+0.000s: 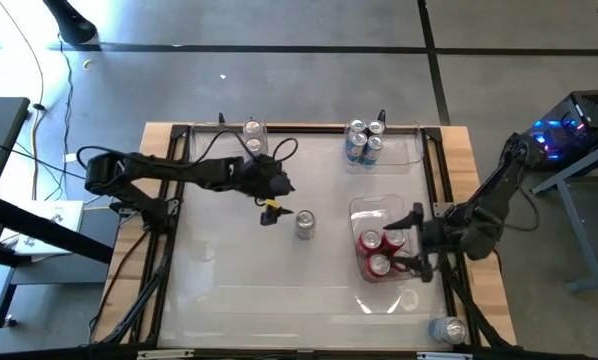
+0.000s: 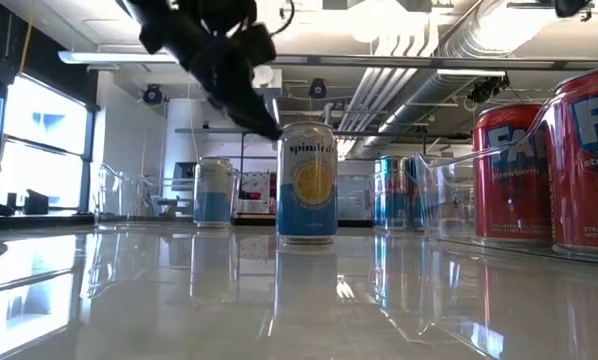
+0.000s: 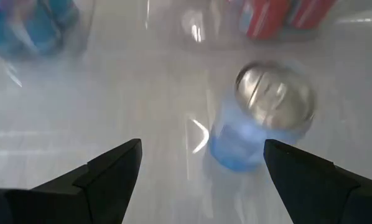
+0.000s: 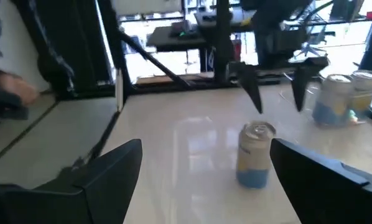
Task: Sort soda cans
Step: Put the top white soda can into the top left transparent bin
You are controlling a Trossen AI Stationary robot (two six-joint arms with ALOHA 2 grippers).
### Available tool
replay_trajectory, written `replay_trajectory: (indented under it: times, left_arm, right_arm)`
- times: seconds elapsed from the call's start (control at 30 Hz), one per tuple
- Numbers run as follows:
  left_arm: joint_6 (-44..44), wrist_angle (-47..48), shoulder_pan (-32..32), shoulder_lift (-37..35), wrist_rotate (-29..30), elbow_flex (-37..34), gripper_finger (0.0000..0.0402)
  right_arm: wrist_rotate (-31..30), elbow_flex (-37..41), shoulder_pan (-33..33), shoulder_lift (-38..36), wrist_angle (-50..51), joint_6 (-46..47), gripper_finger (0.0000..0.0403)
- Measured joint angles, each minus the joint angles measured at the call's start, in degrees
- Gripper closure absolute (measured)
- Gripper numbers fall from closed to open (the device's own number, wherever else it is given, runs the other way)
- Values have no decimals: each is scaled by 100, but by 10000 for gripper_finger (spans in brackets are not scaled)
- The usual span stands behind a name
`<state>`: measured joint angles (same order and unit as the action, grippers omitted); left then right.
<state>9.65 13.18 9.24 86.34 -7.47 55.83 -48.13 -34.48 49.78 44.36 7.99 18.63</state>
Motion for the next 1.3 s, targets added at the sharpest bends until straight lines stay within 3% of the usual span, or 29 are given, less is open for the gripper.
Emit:
replay_trajectory:
  times: [0.27,0.6,0.9,1.03,1.17,1.3]
  left_arm:
    - [-430,-968,-19,210,-411,-794,69]
    - [-1495,-2422,-1012,256,-335,-1392,69]
    - [-2417,-2867,-2196,287,623,-1389,69]
    - [-2393,-2809,-2558,287,1566,-1389,69]
    - [-2408,-2761,-2378,321,2256,-1389,69]
    - [-1931,-2590,-1870,327,1791,-1389,69]
  right_arm:
    - [-142,470,-9,-354,-236,387,53]
    - [-134,542,-11,-216,-357,559,53]
    - [-114,542,-11,-122,-376,702,53]
    - [-109,542,-11,-76,-399,701,53]
    - [-113,542,-11,-53,-414,701,53]
    - [-114,542,-11,-53,-470,696,53]
